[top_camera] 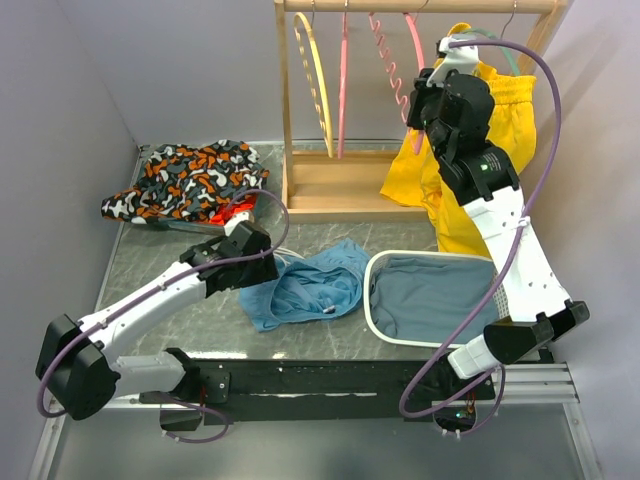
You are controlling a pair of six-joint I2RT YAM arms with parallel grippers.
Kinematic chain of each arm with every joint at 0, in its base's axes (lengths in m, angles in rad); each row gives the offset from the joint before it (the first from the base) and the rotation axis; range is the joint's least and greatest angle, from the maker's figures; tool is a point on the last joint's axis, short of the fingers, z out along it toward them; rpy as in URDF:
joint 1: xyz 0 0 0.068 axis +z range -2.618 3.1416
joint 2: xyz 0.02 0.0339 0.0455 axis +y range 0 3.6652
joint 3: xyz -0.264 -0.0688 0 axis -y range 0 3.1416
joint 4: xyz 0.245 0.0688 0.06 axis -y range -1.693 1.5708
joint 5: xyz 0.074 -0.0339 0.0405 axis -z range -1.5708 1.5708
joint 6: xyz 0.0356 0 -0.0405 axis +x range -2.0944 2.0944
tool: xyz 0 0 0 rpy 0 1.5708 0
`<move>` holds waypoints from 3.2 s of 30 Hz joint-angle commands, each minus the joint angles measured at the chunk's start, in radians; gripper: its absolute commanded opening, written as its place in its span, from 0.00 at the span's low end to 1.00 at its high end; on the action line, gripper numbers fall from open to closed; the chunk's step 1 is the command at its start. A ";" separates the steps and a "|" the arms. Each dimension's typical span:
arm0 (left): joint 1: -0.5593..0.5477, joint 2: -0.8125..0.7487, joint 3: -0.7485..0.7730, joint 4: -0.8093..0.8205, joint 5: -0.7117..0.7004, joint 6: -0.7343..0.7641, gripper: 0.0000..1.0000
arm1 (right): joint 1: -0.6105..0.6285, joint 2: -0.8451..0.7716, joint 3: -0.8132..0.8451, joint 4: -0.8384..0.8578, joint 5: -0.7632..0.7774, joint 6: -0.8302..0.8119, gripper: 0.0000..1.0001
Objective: Place the shorts on the hanger
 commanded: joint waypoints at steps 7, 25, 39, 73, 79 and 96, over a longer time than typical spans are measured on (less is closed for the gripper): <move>-0.057 0.028 -0.031 0.003 -0.073 -0.064 0.68 | -0.005 -0.149 -0.128 0.171 -0.029 0.007 0.00; -0.195 0.064 -0.053 -0.055 -0.131 -0.150 0.63 | -0.004 -0.414 -0.322 0.050 -0.086 0.153 0.00; -0.106 0.133 0.049 -0.032 -0.249 -0.158 0.01 | 0.188 -0.822 -0.734 -0.307 -0.285 0.400 0.00; 0.027 0.012 0.210 -0.010 -0.008 0.173 0.01 | 0.692 -0.760 -1.036 -0.012 -0.159 0.400 0.00; -0.062 -0.049 0.202 -0.136 -0.125 0.128 0.01 | 0.795 -0.721 -1.153 0.223 0.014 0.352 0.00; -0.112 -0.175 0.171 -0.078 -0.076 0.147 0.48 | 0.932 -0.579 -1.412 0.805 0.184 0.240 0.00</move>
